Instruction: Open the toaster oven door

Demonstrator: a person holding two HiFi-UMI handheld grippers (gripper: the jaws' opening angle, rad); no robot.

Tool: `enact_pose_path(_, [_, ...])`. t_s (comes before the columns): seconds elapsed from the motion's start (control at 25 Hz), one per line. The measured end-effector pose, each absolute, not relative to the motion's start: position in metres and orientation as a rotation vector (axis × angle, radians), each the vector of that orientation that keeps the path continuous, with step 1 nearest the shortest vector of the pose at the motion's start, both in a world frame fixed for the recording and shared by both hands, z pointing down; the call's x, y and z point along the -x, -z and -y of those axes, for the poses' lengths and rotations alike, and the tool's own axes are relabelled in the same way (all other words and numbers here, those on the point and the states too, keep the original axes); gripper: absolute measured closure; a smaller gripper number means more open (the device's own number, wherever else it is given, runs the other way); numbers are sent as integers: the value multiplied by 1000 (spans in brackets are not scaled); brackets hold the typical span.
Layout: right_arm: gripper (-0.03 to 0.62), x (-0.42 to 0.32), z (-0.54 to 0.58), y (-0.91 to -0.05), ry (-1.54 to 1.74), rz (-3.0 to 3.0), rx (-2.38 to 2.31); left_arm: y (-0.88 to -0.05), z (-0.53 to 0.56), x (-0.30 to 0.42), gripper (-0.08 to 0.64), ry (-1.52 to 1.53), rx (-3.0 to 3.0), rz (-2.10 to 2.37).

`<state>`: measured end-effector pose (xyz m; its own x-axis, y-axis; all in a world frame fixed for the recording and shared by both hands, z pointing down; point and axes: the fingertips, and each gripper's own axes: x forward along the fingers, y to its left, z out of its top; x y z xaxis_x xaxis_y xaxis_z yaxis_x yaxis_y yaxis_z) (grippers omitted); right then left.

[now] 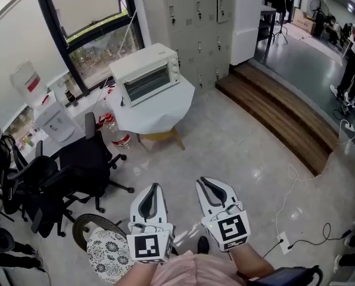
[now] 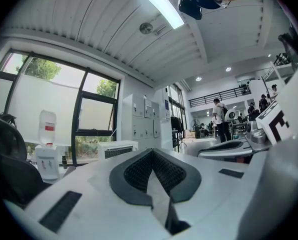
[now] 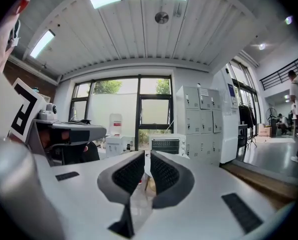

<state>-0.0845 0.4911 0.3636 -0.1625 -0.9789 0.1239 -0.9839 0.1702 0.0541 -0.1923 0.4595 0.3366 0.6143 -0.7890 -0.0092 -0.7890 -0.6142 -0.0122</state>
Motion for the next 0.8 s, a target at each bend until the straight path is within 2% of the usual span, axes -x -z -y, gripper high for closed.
enact_pose_path(0.44, [563, 28, -479, -373, -110, 2294, -1946, -346, -448, 142, 547, 44, 2841, -1371])
enact_pose_path(0.8, [563, 11, -389, -395, -148, 2279, -1909, -371, -353, 127, 546, 43, 2852, -1396])
